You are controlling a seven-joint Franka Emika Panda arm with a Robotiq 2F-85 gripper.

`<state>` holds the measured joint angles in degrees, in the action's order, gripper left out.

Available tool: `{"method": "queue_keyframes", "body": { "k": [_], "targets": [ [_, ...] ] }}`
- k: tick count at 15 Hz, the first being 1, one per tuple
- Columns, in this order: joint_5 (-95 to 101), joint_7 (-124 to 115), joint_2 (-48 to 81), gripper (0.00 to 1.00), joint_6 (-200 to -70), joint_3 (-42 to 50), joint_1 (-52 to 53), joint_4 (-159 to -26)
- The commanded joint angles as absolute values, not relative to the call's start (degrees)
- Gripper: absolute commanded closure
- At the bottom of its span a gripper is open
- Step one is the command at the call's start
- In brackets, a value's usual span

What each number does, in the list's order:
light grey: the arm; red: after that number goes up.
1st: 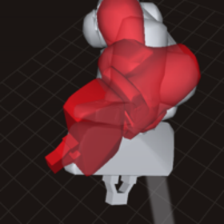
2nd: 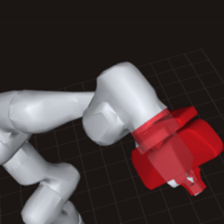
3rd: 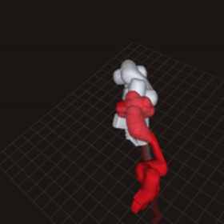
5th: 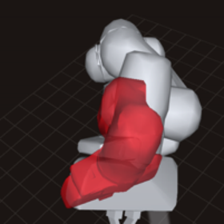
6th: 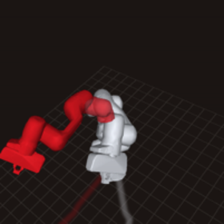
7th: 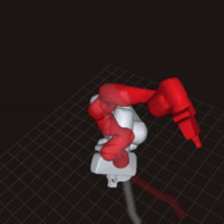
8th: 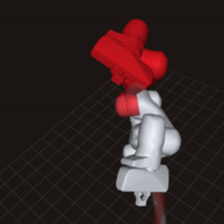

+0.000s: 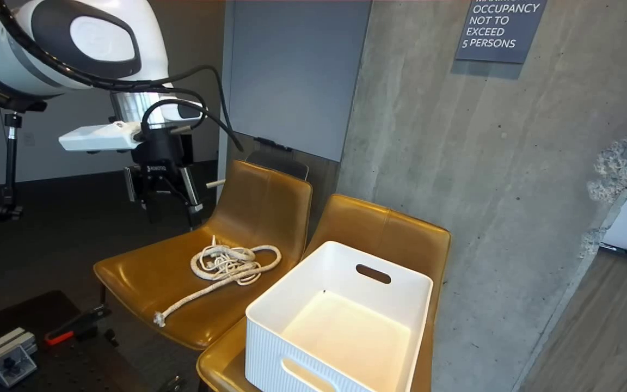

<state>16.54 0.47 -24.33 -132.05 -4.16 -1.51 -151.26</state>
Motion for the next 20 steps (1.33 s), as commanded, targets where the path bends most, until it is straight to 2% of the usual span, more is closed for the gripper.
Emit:
{"method": "queue_keyframes", "body": {
  "k": [1,9,19,20],
  "targets": [
    [21.0,-3.4,-20.6,0.0,-137.2,-8.3,-0.3,-148.9],
    [39.3,-22.3,-4.0,0.0,-154.1,-18.0,-2.6,-139.1],
    [37.9,-16.8,25.5,0.0,-154.0,-16.0,-0.8,-111.4],
    [33.5,-12.8,27.5,0.0,-154.6,-10.9,4.4,-110.0]
  ]
}}
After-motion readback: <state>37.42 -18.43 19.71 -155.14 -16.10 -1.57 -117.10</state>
